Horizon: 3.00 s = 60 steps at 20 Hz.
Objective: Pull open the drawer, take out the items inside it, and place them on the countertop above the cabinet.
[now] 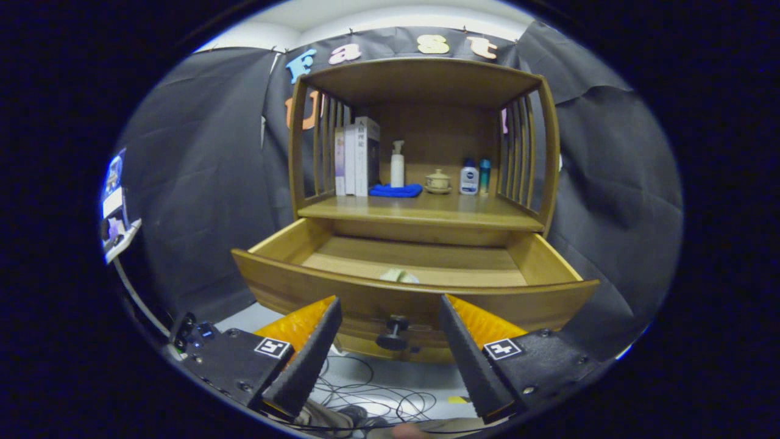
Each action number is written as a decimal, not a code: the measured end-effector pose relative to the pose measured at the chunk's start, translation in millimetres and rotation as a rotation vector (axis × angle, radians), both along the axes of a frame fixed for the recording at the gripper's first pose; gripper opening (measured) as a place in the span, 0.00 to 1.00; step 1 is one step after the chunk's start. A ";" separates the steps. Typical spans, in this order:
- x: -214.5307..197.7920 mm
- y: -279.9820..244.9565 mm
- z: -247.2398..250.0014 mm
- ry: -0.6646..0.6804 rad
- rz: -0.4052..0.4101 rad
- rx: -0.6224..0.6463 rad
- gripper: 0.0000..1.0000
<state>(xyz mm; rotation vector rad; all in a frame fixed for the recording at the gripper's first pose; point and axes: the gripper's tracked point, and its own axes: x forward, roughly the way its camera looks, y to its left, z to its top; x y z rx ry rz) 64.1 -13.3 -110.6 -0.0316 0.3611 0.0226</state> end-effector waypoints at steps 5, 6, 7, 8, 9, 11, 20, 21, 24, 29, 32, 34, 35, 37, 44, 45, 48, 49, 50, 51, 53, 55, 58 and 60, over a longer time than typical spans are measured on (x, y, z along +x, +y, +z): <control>24.5 5.9 17.3 0.023 -0.006 -0.039 1.00; 29.6 7.2 17.6 0.038 -0.001 -0.033 1.00; 36.4 10.2 19.5 0.054 0.005 -0.019 1.00; 41.4 11.6 17.5 0.076 0.008 -0.003 1.00; 49.2 12.3 17.3 0.099 0.003 0.013 1.00; 65.8 9.7 17.1 0.148 -0.015 0.027 1.00; 109.9 1.5 -6.9 0.436 -0.078 0.102 1.00; 113.9 -1.0 -11.3 0.469 -0.082 0.099 1.00; 122.5 -10.5 -30.8 0.565 -0.126 0.099 0.97; 132.9 -10.3 -59.6 0.676 -0.145 0.136 0.92; 141.1 -13.5 -73.0 0.700 -0.166 0.118 0.70; 143.8 -13.0 -79.7 0.713 -0.170 0.112 0.56; 144.1 -13.7 -82.7 0.725 -0.178 0.111 0.53; 144.4 -11.2 -90.3 0.742 -0.186 0.134 0.46; 146.0 -17.4 -79.1 0.702 -0.196 0.135 0.21; 146.1 -20.1 -73.5 0.691 -0.195 0.130 0.21; 142.8 -22.4 -55.2 0.672 -0.186 0.130 0.21; 142.5 -23.1 -49.3 0.665 -0.181 0.131 0.21; 142.8 -23.3 -40.9 0.653 -0.175 0.133 0.21; 143.6 -23.9 -33.0 0.642 -0.171 0.133 0.22; 145.1 -24.2 -15.8 0.620 -0.163 0.142 0.21; 144.6 -21.4 -0.9 0.605 -0.147 0.151 0.21; 148.8 -24.1 24.8 0.568 -0.138 0.136 0.21; 154.3 -26.6 43.6 0.542 -0.140 0.130 0.21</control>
